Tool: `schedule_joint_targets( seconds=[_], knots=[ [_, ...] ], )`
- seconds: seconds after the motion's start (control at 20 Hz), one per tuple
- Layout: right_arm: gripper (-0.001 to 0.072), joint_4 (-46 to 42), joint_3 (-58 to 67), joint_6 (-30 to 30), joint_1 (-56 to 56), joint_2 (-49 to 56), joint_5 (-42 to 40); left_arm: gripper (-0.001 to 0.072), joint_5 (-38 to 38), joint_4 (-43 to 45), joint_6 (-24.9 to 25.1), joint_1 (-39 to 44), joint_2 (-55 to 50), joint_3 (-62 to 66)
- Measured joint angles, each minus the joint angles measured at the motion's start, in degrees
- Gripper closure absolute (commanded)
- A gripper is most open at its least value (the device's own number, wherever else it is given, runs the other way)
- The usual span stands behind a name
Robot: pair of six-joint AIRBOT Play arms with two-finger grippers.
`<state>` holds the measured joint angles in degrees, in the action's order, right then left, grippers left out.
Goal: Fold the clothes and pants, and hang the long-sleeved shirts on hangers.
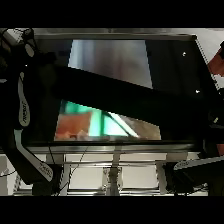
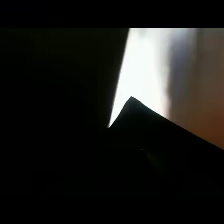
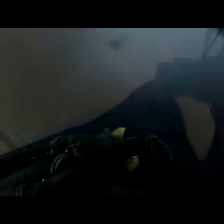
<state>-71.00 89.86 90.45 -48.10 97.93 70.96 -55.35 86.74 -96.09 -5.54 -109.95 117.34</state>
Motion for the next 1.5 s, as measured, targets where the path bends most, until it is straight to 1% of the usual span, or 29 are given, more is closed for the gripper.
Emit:
schedule_joint_targets(
  seconds=[0.2,0.3,0.5,0.55,0.6,0.65,0.7,0.75,0.8,0.85,1.1,1.3,1.5],
  knots=[
    [0.0295,0.66,0.02,0.11,0.26,-0.31,-0.76,0.0267,0.79,-1.36,0.04,0.02,-0.15,0.00],
    [0.0295,0.92,0.48,0.11,0.33,-0.98,-0.13,0.0267,-1.18,-1.42,0.24,-0.55,-0.15,0.00],
    [0.0295,1.49,3.80,-0.98,0.59,-2.71,4.24,0.0263,-10.78,-1.31,0.42,-4.09,-0.20,-0.15],
    [0.0294,1.77,4.83,-1.53,0.87,-3.37,5.81,0.0182,-13.46,-1.38,0.44,-5.29,-0.22,-0.42],
    [0.0294,1.86,5.62,-1.97,1.29,-4.02,7.34,0.0134,-16.09,-1.62,0.46,-6.67,-0.24,-0.90],
    [0.0293,1.90,6.16,-2.29,1.79,-4.68,8.70,0.0134,-18.36,-2.10,0.55,-8.00,-0.33,-1.49],
    [0.0249,1.97,6.62,-2.60,2.43,-5.27,9.81,0.0134,-20.35,-3.13,1.11,-9.33,-0.55,-2.14],
    [0.0140,2.01,6.93,-2.80,3.23,-5.84,11.08,0.0133,-22.36,-4.61,1.86,-10.75,-0.90,-2.97],
    [0.0066,2.08,7.15,-3.02,4.20,-6.23,12.33,0.0133,-23.96,-6.54,2.89,-12.11,-1.40,-3.85],
    [0.0030,2.14,7.32,-3.13,5.22,-6.49,13.42,0.0133,-24.96,-8.66,3.72,-13.27,-1.92,-4.59],
    [0.0031,2.10,7.65,-3.43,11.50,-7.15,17.14,0.0124,-26.14,-20.70,7.96,-16.94,-5.42,-6.38],
    [0.0032,1.81,7.72,-3.48,15.50,-7.23,17.64,0.0115,-25.44,-24.68,9.64,-17.53,-7.61,-6.73],
    [0.0033,1.51,7.72,-3.17,17.03,-7.26,17.88,0.0115,-25.11,-28.06,11.10,-17.46,-9.25,-6.82]
  ],
)
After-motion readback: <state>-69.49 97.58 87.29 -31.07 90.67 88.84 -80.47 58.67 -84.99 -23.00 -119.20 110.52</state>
